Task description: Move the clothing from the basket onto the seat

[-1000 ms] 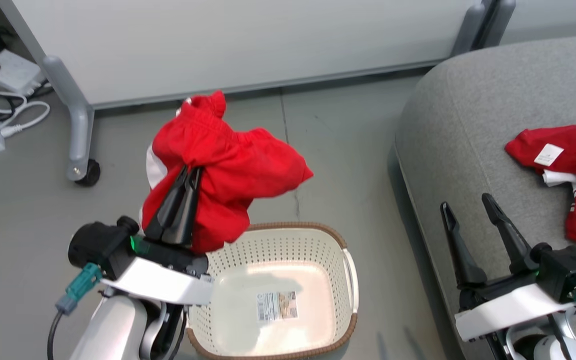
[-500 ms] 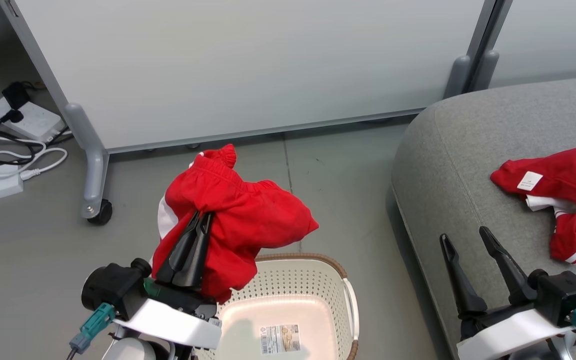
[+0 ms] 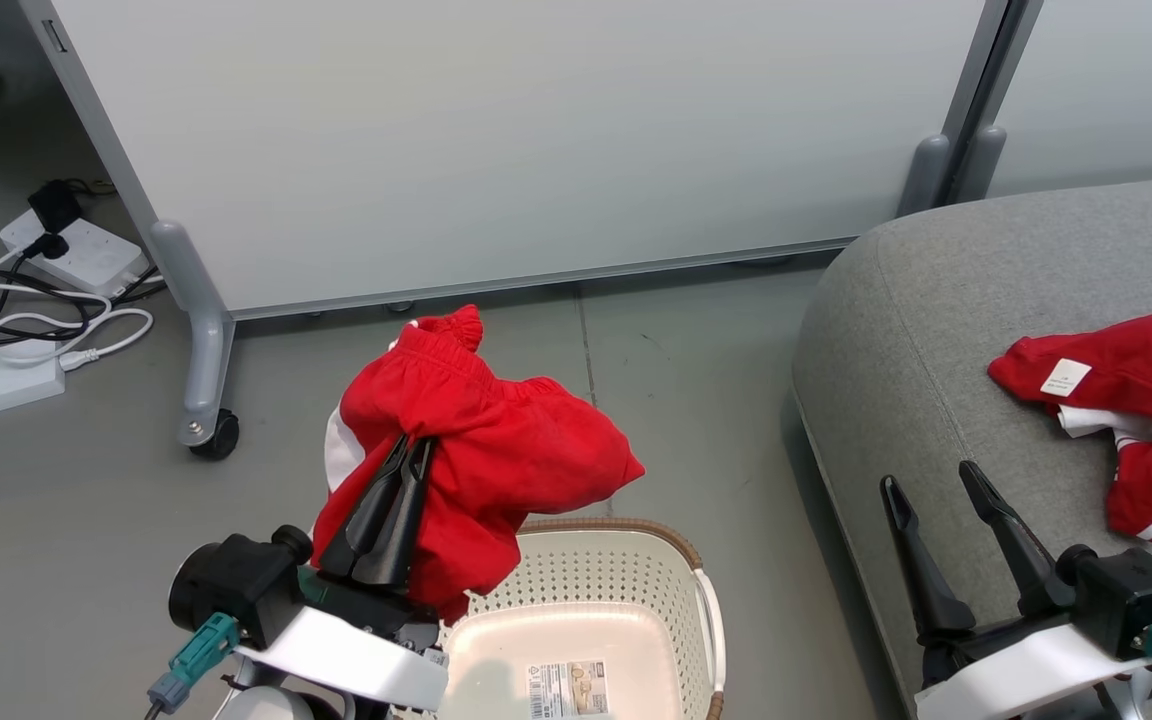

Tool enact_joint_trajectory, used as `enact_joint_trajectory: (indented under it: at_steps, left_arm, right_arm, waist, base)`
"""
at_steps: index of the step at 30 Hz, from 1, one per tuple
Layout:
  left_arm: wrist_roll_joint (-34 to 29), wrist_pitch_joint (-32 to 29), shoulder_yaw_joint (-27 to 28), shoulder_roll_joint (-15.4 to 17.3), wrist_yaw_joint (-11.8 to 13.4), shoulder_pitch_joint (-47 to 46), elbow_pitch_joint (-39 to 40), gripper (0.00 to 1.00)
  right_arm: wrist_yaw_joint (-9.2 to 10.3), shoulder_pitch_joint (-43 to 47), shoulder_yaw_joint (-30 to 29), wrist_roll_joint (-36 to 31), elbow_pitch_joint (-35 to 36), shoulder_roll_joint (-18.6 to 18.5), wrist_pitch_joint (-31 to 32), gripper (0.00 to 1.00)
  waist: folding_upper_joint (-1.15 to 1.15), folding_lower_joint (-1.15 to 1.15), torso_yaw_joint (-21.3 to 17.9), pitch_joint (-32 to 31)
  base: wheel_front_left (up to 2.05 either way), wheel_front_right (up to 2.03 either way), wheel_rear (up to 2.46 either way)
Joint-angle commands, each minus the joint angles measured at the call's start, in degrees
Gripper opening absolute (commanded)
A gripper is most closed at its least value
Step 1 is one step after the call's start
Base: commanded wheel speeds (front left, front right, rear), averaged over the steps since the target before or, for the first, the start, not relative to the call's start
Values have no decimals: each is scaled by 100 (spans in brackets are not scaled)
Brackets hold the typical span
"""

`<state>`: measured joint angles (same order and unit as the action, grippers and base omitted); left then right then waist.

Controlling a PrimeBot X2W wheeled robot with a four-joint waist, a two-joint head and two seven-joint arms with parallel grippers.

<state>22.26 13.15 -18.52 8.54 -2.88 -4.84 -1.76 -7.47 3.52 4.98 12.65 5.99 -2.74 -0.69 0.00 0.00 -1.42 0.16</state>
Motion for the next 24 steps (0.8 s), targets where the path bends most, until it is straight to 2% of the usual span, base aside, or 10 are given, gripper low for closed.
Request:
enact_joint_trajectory:
  at_steps: [1,15,19,24]
  left_arm:
    - [33,12,7,40,34,48,33,0]
    - [51,54,-20,73,44,-17,121,0]
    - [36,61,-39,71,35,-101,171,0]
    - [23,74,-86,56,4,-190,193,0]
  right_arm:
    - [-6,36,0,23,10,-29,2,100]
    - [-6,-83,172,51,123,-28,-36,100]
    - [-6,-281,723,121,203,-24,-45,100]
    - [-6,-631,1966,366,48,-28,36,100]
  waist:
    - [0,0,5,3]
    - [0,0,65,19]
    - [0,0,128,59]
    - [0,0,245,99]
  base:
    - [0,0,0]
    - [0,0,0]
    - [0,0,0]
    - [0,0,0]
